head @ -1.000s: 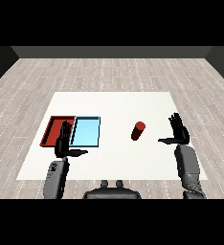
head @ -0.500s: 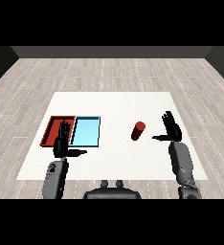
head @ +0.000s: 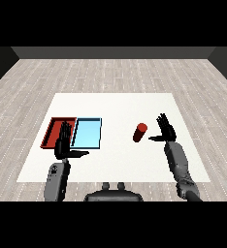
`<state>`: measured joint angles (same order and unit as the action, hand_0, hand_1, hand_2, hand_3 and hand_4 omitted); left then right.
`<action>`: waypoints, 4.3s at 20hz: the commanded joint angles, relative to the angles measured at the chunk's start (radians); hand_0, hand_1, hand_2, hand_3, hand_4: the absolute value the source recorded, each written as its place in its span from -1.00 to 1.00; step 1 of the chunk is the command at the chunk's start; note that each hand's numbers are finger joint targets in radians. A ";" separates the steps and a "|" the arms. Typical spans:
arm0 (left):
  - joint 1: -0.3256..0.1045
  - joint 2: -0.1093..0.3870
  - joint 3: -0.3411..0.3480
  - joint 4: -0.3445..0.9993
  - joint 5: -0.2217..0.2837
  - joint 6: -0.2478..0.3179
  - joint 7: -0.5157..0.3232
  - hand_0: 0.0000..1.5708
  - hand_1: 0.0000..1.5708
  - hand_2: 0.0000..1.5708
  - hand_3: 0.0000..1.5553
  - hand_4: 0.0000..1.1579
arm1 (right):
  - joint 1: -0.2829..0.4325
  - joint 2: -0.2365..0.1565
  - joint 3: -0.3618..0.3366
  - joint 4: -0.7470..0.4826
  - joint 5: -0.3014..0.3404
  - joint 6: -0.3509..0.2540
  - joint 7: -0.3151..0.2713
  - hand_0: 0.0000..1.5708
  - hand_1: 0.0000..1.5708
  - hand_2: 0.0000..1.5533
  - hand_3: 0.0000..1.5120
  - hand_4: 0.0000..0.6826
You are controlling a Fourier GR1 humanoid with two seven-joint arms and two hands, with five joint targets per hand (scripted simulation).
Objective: Pick the red can and put it in the red box
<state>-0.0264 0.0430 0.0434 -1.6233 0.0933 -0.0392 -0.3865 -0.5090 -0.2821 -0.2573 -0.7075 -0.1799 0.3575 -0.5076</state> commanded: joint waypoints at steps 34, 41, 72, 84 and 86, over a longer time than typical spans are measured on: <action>0.043 0.003 0.003 -0.064 0.015 -0.014 0.017 -1.00 -1.00 -1.00 -1.00 -1.00 | -0.220 0.111 0.016 0.477 0.061 0.003 -0.206 -1.00 -1.00 -1.00 -1.00 -1.00; 0.027 -0.021 0.001 0.047 -0.021 -0.003 -0.088 -1.00 -1.00 -1.00 -1.00 -1.00 | -0.267 0.142 0.019 0.430 0.044 -0.031 -0.098 -1.00 -1.00 -1.00 -1.00 -1.00; -0.025 0.038 0.027 0.039 0.027 -0.059 -0.014 -1.00 -1.00 -1.00 -1.00 -1.00 | -0.280 0.132 0.065 0.354 0.126 -0.278 -0.141 0.83 0.83 0.85 0.81 0.82; -0.072 -0.011 -0.079 0.020 -0.032 -0.016 0.098 -1.00 -1.00 -1.00 -1.00 -1.00 | -0.096 0.147 0.138 -0.203 0.082 -0.302 0.056 0.86 0.86 0.85 0.84 0.92; 0.056 -0.040 -0.150 -0.072 -0.055 -0.001 0.093 -1.00 -1.00 -1.00 -1.00 -1.00 | -0.080 0.131 0.135 -0.248 0.069 -0.289 0.100 0.84 0.84 0.84 0.83 0.91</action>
<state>-0.0329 0.0155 -0.0634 -1.6207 0.0487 -0.0410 -0.3402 -0.6279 -0.1359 -0.1329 -0.8123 -0.0897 0.0516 -0.4837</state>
